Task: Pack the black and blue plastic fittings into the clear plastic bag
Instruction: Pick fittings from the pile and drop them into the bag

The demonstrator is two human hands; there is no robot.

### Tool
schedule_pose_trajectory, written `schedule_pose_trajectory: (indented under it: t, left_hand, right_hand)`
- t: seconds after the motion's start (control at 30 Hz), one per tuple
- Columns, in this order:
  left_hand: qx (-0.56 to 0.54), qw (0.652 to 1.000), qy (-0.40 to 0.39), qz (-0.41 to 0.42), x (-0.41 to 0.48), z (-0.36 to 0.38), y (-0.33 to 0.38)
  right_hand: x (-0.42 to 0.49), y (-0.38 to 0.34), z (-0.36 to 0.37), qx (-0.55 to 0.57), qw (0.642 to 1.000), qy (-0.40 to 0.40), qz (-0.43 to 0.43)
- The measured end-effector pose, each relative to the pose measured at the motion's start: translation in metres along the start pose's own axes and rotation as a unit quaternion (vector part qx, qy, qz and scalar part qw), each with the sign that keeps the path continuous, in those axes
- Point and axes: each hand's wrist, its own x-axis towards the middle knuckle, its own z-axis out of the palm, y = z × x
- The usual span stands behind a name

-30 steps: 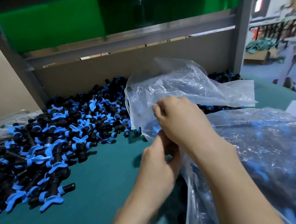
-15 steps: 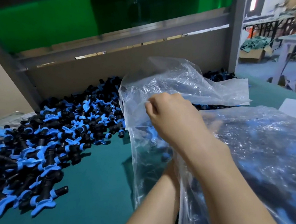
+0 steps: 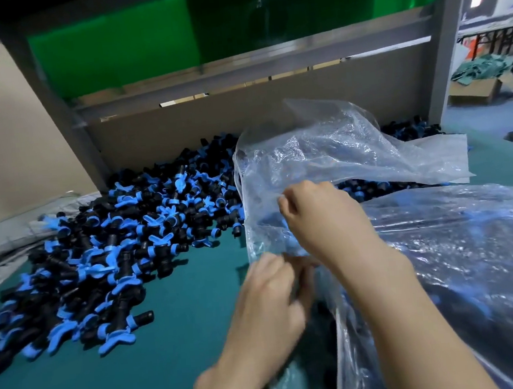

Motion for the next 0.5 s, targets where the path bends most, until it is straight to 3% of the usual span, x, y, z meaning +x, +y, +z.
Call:
schedule_pose_trajectory:
  t: [0.07, 0.17, 0.23, 0.3, 0.37, 0.5]
  left_hand:
    - [0.154, 0.982, 0.095, -0.061, -0.030, -0.022, -0.030]
    - [0.324, 0.890, 0.155, -0.280, -0.065, -0.059, -0.069]
    - [0.297, 0.845, 0.114, -0.430, -0.069, -0.071, -0.080]
    - [0.237, 0.807, -0.001, -0.541, -0.065, -0.076, -0.080]
    - [0.217, 0.811, -0.014, -0.543, -0.067, -0.069, -0.084]
    - [0.294, 0.846, -0.042, -0.443, -0.071, -0.055, -0.075]
  right_hand:
    - [-0.001, 0.001, 0.002, 0.009, 1.000, -0.007, 0.012]
    - [0.000, 0.001, 0.003, 0.014, 1.000, -0.011, 0.024]
    - [-0.001, 0.000, 0.003, 0.014, 0.999, -0.017, 0.028]
    - [-0.002, -0.001, 0.003, 0.014, 0.999, -0.020, 0.031]
    - [-0.002, 0.000, 0.003, 0.016, 0.999, -0.023, 0.033]
    - [0.000, 0.001, 0.004, 0.011, 0.999, -0.031, 0.033]
